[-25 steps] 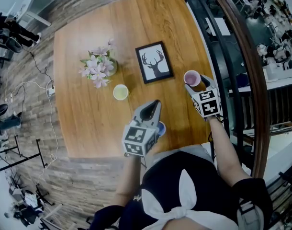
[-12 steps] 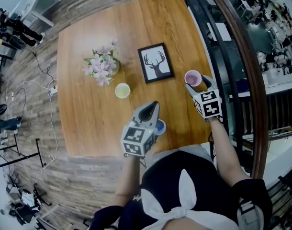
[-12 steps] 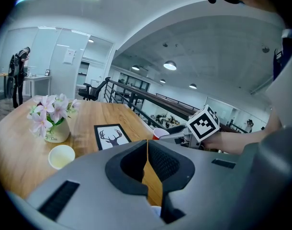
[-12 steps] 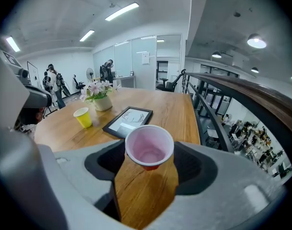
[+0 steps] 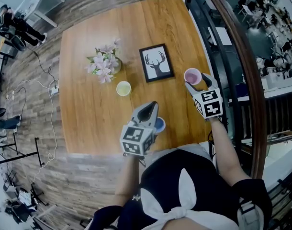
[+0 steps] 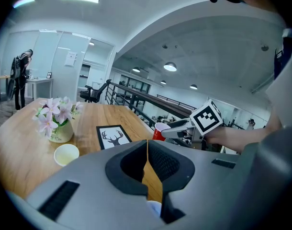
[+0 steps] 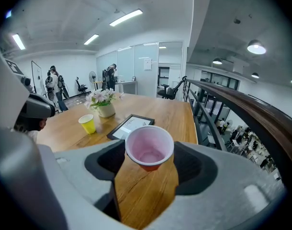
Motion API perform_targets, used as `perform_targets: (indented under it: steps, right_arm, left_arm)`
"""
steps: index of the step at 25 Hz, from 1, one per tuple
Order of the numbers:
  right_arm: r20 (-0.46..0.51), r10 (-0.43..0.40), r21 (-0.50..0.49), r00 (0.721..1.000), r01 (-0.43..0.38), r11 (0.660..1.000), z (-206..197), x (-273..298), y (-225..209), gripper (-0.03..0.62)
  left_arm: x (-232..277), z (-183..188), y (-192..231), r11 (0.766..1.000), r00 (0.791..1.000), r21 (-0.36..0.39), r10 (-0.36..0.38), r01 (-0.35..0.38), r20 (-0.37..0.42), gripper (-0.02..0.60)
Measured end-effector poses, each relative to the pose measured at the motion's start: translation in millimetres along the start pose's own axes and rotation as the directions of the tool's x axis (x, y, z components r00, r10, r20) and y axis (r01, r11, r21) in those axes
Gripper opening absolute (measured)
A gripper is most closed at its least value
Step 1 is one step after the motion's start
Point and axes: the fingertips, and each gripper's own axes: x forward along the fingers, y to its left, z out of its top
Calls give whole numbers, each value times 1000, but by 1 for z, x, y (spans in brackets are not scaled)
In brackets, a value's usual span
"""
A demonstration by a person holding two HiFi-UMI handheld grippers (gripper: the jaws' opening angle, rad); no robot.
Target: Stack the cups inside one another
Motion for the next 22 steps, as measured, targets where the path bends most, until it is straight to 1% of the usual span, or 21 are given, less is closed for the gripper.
perform_targets:
  steps: [4, 10, 18, 22]
  right_arm:
    - [13, 5, -11, 1000, -5, 1000, 4, -6, 4, 314]
    - [33, 16, -31, 999, -15, 999, 15, -17, 11, 314]
    - [54, 42, -55, 998, -39, 998, 22, -24, 26, 314]
    - [60, 58, -68, 996, -54, 996, 24, -28, 36, 314]
  left_arm:
    - [-8, -5, 0, 1000, 1000, -3, 14, -14, -5, 25]
    - [-21, -1, -2, 999, 999, -12, 36, -35, 18, 25]
    - [-37, -6, -2, 998, 998, -8, 61, -61, 29, 25]
    - [-46, -9, 0, 996, 996, -23, 84, -83, 41, 25]
